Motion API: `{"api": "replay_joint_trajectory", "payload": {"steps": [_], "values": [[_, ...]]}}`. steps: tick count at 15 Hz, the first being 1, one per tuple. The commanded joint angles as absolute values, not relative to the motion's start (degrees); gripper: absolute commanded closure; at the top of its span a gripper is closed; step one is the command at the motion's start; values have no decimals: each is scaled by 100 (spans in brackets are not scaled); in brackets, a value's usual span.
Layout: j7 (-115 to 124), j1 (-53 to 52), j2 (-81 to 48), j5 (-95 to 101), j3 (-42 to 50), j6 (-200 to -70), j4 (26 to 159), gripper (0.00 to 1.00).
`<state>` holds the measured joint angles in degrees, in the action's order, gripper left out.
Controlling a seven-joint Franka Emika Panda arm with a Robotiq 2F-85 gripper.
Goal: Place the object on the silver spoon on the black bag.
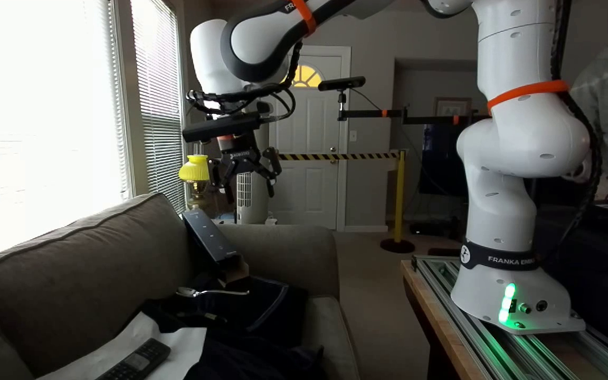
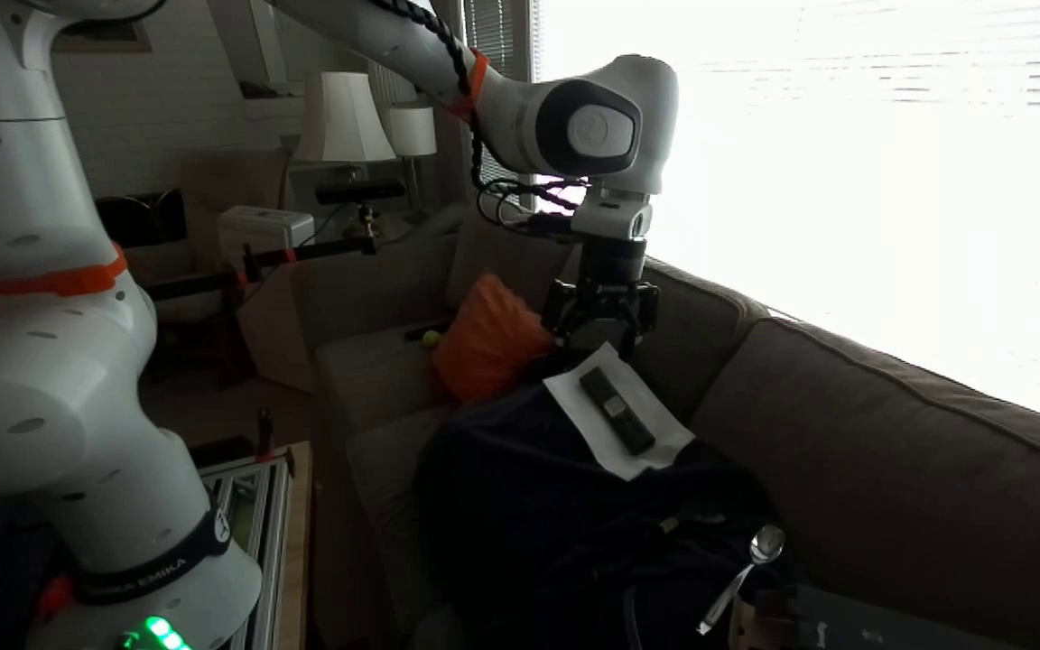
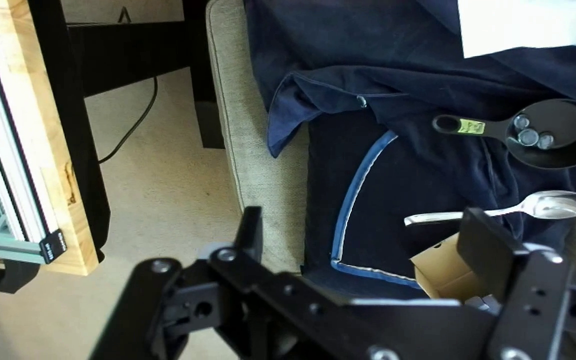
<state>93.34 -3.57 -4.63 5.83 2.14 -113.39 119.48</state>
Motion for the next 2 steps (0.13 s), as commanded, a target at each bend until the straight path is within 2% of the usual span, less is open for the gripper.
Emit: {"api": "replay_joint_trajectory", "payload": {"steps": [1, 2], "values": [[9320, -289, -465, 587, 148, -11321, 11946, 0], [9311, -290, -466, 588, 147, -11321, 11960, 0]]}}
